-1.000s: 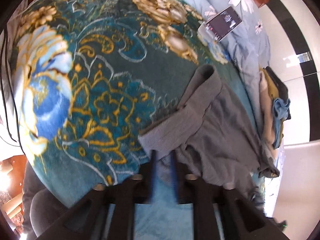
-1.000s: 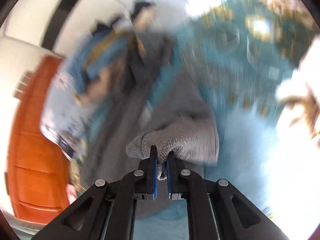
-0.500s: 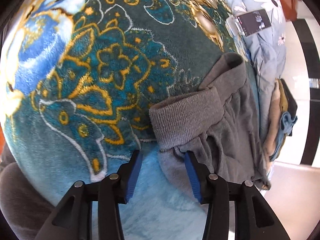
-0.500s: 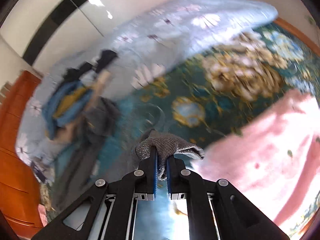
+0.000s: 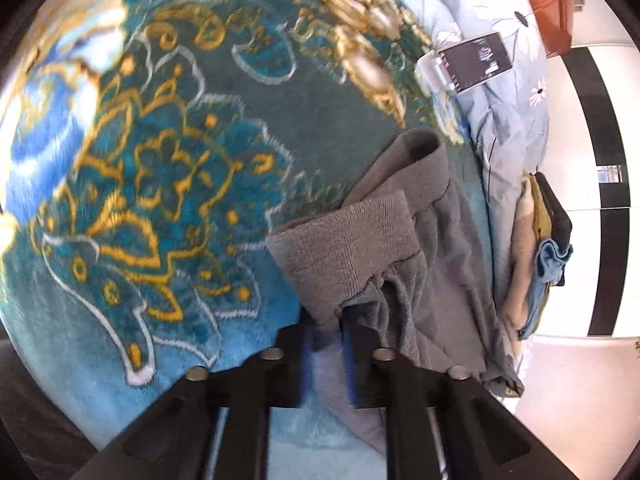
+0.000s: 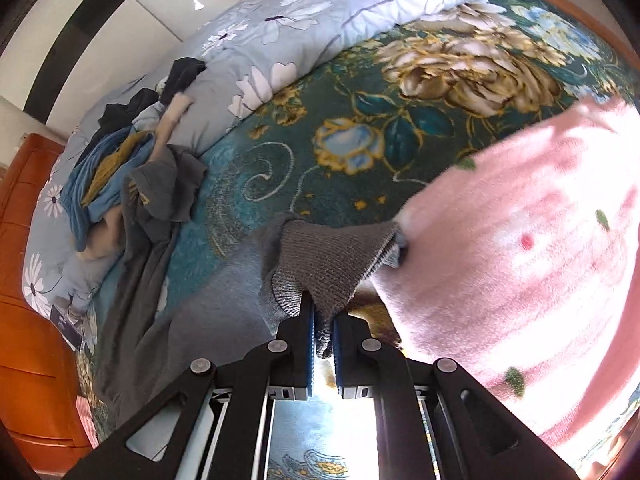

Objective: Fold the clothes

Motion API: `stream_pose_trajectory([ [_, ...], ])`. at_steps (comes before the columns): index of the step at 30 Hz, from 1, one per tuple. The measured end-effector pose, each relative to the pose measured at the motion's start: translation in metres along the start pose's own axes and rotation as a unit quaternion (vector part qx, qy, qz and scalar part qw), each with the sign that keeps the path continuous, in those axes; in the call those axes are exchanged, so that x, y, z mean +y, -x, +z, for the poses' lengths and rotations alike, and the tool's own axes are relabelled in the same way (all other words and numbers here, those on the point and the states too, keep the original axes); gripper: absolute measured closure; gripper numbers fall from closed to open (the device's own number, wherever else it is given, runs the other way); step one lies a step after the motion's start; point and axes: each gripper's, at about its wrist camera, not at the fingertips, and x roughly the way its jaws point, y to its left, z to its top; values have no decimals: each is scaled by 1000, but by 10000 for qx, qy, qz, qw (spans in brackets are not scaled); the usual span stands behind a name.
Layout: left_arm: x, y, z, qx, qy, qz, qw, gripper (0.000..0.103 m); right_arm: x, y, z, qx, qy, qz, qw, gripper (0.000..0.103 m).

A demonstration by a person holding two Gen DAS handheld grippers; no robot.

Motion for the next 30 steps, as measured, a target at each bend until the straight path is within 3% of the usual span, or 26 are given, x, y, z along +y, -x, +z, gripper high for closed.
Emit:
stream_pose_trajectory([
  [5, -20, 29, 25, -452, -84, -315, 9984, 95, 22, 27, 3, -178, 338, 346, 9987, 96],
  [10, -30, 83, 69, -812, -591, -536, 9935, 95, 34, 62, -4, -337, 697, 707, 9945, 96],
  [13, -11, 99, 77, -872, -778, -287, 9927, 95, 26, 66, -22, -178, 997, 489, 9937, 96],
  [19, 56, 55, 75, -311, -449, 435, 9976, 95, -35, 22, -70, 723, 580, -348, 9951, 96],
  [24, 76, 49, 67, -287, -155, 416, 9986, 95, -55, 8, -94, 1064, 488, -656, 9910, 96],
  [30, 69, 49, 70, -344, -318, 411, 9981, 95, -51, 8, -94, 1059, 599, -814, 9892, 96],
])
